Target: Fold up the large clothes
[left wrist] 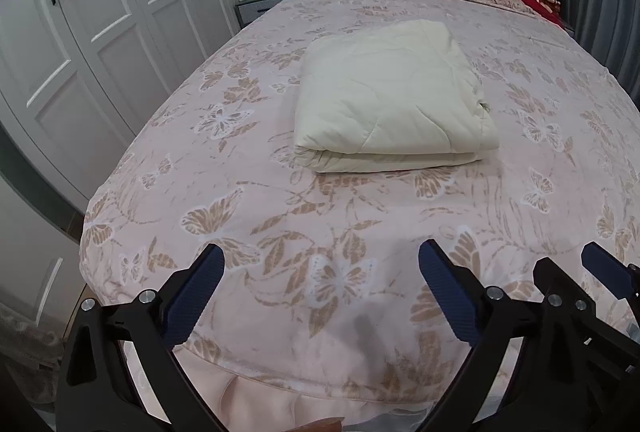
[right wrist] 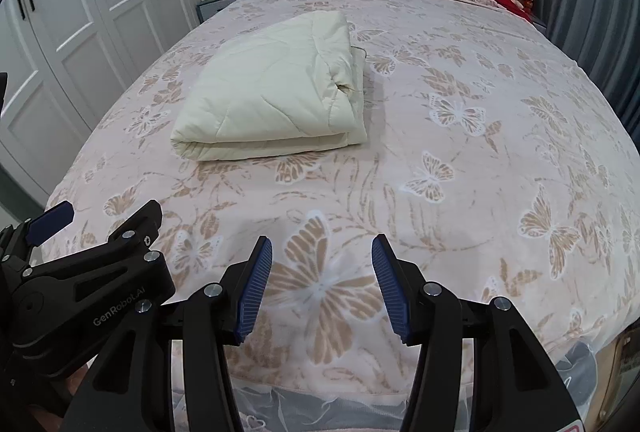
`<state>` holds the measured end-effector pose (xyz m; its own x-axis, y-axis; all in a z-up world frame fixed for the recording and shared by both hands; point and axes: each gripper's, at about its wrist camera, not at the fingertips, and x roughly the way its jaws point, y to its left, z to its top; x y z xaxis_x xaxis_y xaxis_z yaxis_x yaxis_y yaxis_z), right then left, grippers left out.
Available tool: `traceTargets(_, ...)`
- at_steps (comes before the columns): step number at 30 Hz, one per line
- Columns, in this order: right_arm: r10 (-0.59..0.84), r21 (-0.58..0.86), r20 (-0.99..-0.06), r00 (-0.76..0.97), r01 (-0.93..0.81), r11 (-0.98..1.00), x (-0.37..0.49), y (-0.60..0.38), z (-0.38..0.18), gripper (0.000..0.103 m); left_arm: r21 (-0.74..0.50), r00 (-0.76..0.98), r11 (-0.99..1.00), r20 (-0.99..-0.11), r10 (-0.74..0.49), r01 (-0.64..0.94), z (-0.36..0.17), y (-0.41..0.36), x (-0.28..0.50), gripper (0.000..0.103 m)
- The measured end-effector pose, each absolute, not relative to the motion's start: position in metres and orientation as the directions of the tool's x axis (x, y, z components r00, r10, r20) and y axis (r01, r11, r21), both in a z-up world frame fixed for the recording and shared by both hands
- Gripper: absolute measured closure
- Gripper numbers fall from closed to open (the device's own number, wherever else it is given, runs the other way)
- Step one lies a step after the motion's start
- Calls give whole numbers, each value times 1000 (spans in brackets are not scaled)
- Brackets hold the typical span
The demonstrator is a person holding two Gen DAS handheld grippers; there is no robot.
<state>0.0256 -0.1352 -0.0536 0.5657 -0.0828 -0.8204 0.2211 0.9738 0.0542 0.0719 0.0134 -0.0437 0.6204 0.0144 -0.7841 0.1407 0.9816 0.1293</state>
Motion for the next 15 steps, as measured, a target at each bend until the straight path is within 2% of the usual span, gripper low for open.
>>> traceTargets(15,-91,48,-824,559,231,972,30,-138,-55,51,127,616,981,-788,9,149,-46,9,76,10)
